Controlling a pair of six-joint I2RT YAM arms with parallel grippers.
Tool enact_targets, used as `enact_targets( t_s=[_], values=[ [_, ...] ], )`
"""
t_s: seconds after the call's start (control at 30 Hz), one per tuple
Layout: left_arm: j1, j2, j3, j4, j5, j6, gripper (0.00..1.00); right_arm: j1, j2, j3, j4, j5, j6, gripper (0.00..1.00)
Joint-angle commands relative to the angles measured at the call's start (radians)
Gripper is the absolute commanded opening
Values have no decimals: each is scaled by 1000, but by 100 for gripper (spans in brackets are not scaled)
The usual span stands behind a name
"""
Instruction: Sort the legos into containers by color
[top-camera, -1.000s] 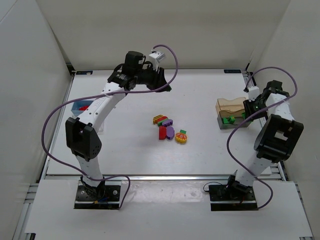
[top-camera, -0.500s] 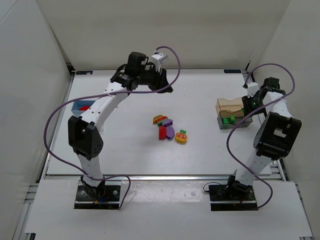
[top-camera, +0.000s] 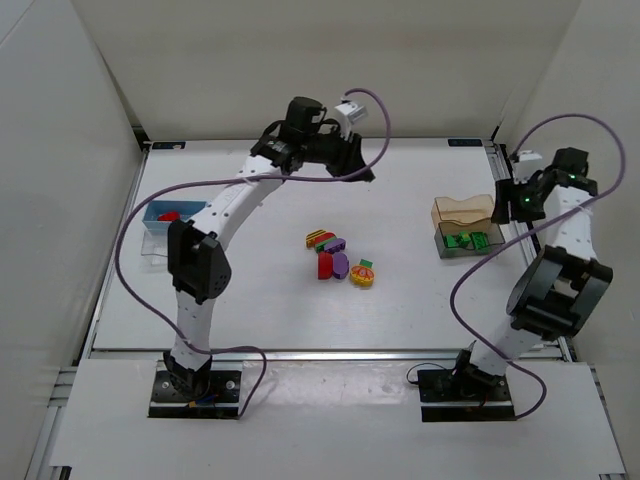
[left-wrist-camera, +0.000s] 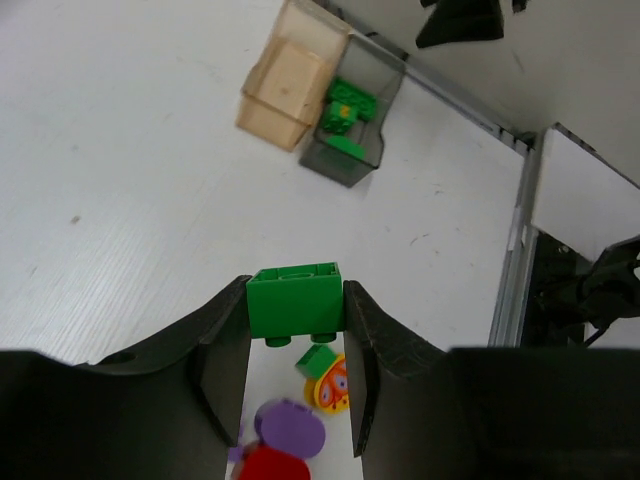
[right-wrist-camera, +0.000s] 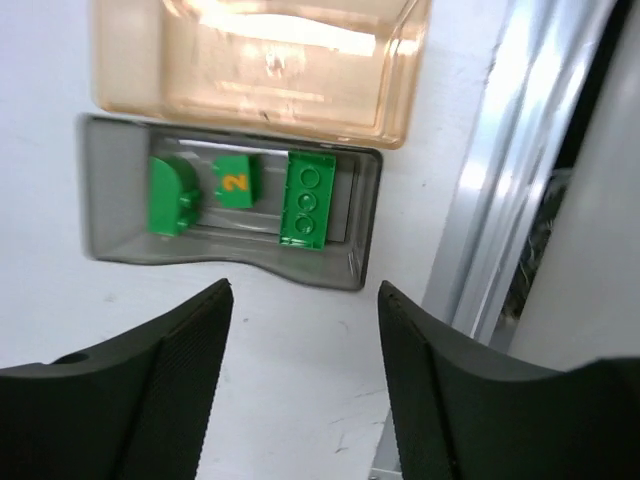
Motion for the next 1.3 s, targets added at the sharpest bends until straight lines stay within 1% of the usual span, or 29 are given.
enact_targets(
  t_s=[0.0,0.03,0.07,0.13,0.17,0.2,0.23,0.3,0.4,0.5,0.57,0.63,0.7,0.77,0.9,0.93,1.07,1.2,1.27],
  values=[
    [-95,91,139,7,105,1,19,-67,-175,95,-37,-171,114,65],
    [-106,120,172,7,112,-6,19,-99,-197,103,-40,-209,133,67],
    [-121,173,238,7,134,-20,19,-119,-239,107,-40,-224,151,69],
    [-156,230,304,7,141,-26,19,-179,-270,127,-63,-276,190,74],
    [-167,287,337,4,148,-26,19,-201,-281,137,-97,-293,196,75],
    [-190,310,390,4,148,-25,19,-221,-296,149,-112,-307,205,77],
    [-199,329,415,4,149,-19,19,-265,-303,170,-126,-316,213,78],
    [-216,384,446,16,157,-5,20,-303,-318,189,-163,-349,220,80],
    [-236,433,440,93,189,-10,23,-354,-332,221,-221,-375,202,81],
    [-250,468,395,209,212,-40,24,-388,-346,235,-281,-398,179,81],
    [-255,493,377,335,217,-81,24,-408,-355,236,-313,-410,161,81],
    [-258,519,354,456,202,-144,21,-420,-369,236,-341,-421,144,81],
    [-265,536,354,507,177,-175,17,-429,-376,232,-356,-422,136,81],
    [-282,554,349,570,152,-183,17,-431,-389,232,-372,-427,130,81],
    [-311,579,328,643,122,-197,16,-433,-399,230,-396,-433,130,81],
    [-322,588,316,683,120,-209,17,-433,-407,230,-396,-430,136,81],
    [-342,628,331,752,115,-238,17,-433,-427,216,-396,-429,154,81],
    [-356,666,360,768,83,-244,19,-433,-456,198,-402,-421,156,81],
    [-357,683,371,768,40,-264,21,-433,-473,201,-418,-410,153,81]
  ],
)
